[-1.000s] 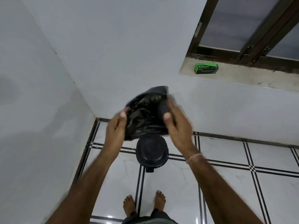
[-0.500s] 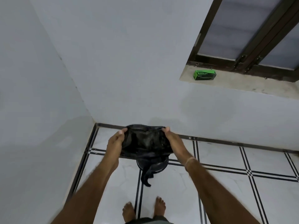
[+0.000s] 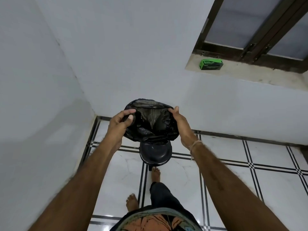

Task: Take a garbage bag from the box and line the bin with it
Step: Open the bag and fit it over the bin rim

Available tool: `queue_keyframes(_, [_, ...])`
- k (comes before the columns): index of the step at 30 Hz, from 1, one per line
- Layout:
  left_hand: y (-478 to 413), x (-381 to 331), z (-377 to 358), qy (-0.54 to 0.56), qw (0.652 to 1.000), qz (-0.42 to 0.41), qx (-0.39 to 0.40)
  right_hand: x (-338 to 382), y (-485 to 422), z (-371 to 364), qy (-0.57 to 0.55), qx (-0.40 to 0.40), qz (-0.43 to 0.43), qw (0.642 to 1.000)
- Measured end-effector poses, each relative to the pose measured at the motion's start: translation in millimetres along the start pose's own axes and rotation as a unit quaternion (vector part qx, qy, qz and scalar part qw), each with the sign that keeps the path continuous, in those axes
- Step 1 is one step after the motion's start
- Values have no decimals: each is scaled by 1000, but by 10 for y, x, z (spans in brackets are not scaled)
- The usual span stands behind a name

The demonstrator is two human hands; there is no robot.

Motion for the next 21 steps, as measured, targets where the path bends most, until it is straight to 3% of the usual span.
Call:
queue_keyframes(7, [-189,-131,118,42,998,7,-49,60,-331,28,15,28,14,999])
queue_keyframes(13, [-335,-57,-33,54,997,22,-42,-30,-445,124,-20,36,0,999])
queue_keyframes(21, [-634,555,-261,9,994,80,-70,-851,-576,343,-35,-4,-60,998])
Point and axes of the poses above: each hand's wrist, its own y-axis away from the middle knuckle, its own z-axis out of the back of the hand, x = y × z, the point moved 4 cm from there along -y, towards the middle knuckle, and after that the axes turned 15 degrees about z, right-handed, at the moved point
